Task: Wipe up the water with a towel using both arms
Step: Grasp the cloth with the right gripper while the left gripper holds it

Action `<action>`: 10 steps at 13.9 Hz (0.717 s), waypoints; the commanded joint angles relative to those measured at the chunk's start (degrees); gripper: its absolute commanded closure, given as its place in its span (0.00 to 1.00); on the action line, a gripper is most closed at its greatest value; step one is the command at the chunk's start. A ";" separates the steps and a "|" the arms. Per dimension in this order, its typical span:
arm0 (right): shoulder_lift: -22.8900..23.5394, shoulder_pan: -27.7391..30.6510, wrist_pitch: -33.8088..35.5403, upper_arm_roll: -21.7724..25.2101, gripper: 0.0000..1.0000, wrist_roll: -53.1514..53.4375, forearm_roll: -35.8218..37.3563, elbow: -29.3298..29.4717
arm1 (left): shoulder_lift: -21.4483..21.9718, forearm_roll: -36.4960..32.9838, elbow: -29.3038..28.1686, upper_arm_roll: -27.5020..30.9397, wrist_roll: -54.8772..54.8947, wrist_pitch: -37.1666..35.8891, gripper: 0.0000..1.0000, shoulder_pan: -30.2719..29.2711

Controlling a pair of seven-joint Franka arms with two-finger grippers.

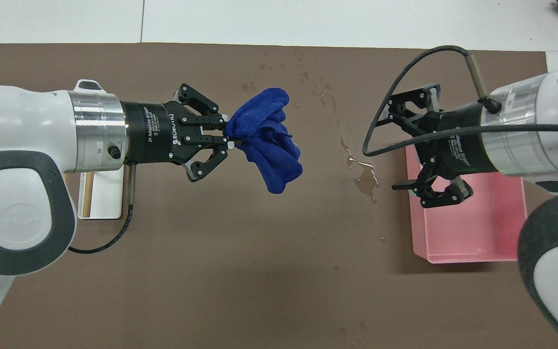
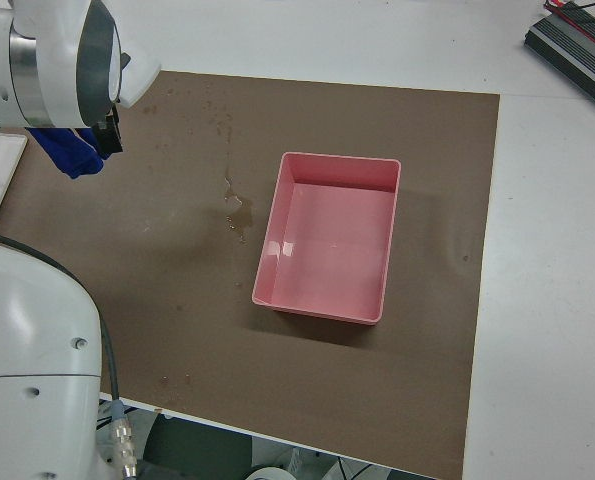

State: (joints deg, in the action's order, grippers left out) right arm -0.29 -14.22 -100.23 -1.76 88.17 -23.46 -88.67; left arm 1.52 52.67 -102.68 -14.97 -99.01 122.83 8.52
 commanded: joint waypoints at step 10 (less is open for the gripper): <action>5.83 -3.62 -16.57 0.00 0.00 12.99 -9.58 -3.17 | 2.61 2.78 -2.18 0.21 -7.33 8.02 1.00 8.36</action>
State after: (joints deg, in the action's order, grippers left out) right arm 5.44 -16.86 -114.43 -1.69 100.23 -31.75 -90.47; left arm 2.22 54.00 -103.48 -15.13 -104.75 127.89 15.53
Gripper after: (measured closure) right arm 0.000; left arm 0.824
